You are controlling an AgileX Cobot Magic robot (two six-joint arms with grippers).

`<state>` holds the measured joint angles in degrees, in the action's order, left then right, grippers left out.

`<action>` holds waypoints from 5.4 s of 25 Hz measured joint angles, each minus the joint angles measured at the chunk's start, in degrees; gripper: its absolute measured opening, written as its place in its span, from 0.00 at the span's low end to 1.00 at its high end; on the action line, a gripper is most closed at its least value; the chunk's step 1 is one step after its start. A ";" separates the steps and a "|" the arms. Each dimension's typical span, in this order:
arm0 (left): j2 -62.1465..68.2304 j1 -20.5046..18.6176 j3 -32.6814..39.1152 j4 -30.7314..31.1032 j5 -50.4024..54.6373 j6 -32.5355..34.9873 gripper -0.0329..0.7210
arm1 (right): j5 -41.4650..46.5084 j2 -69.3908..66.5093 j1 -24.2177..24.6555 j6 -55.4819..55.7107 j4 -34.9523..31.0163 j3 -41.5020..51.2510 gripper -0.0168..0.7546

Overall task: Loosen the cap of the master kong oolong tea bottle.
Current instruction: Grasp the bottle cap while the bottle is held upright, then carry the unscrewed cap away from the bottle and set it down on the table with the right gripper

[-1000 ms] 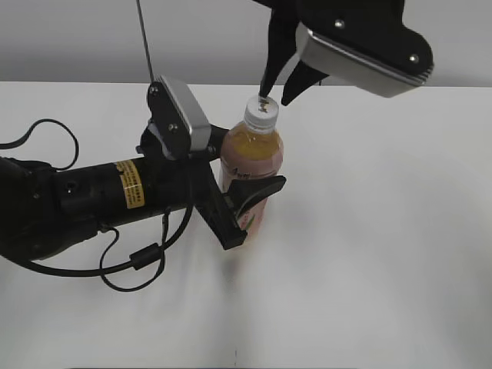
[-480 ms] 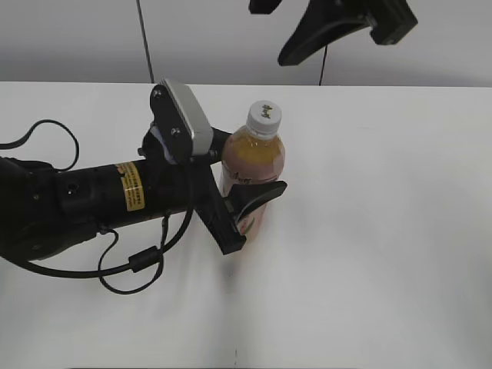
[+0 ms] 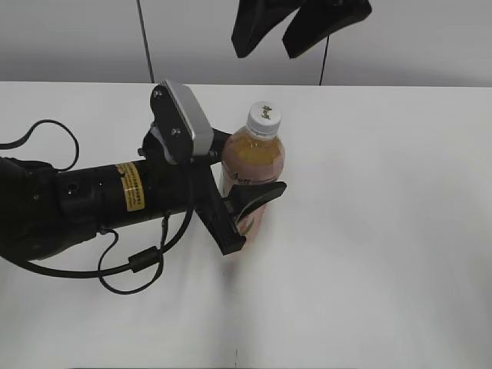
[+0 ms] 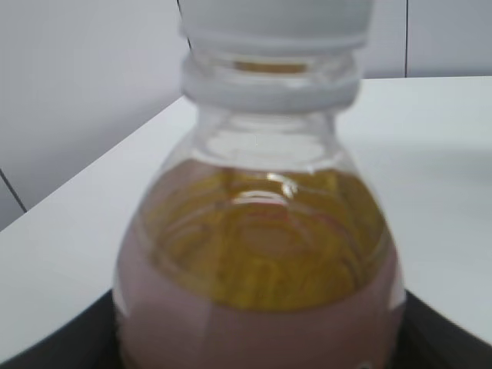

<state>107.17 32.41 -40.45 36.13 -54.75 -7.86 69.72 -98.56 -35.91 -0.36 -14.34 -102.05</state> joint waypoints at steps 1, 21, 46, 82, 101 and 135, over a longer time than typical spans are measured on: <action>0.00 0.00 0.00 0.00 0.00 0.00 0.62 | 0.00 -0.64 0.00 5.34 0.00 0.00 0.61; 0.00 0.00 0.00 -0.16 -0.99 0.00 0.62 | 0.06 -4.68 0.00 29.38 -1.54 0.05 0.61; 0.00 0.00 0.00 -0.22 3.13 0.91 0.62 | 0.24 -5.21 0.00 28.82 -2.19 5.87 0.49; 0.00 -0.05 0.00 -1.31 3.90 1.05 0.62 | -0.51 -6.14 0.00 -68.80 1.88 5.87 0.38; 0.00 -0.57 0.00 -4.47 3.49 -0.08 0.62 | -7.17 -5.87 0.00 -114.91 5.72 6.09 0.38; 0.00 -0.02 0.00 -0.60 -6.17 1.14 0.62 | -6.88 0.41 5.78 -67.24 13.40 6.23 0.38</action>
<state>107.17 32.39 -40.45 35.53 -60.92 -6.71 62.84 -98.15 -30.13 -67.59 -0.94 -95.82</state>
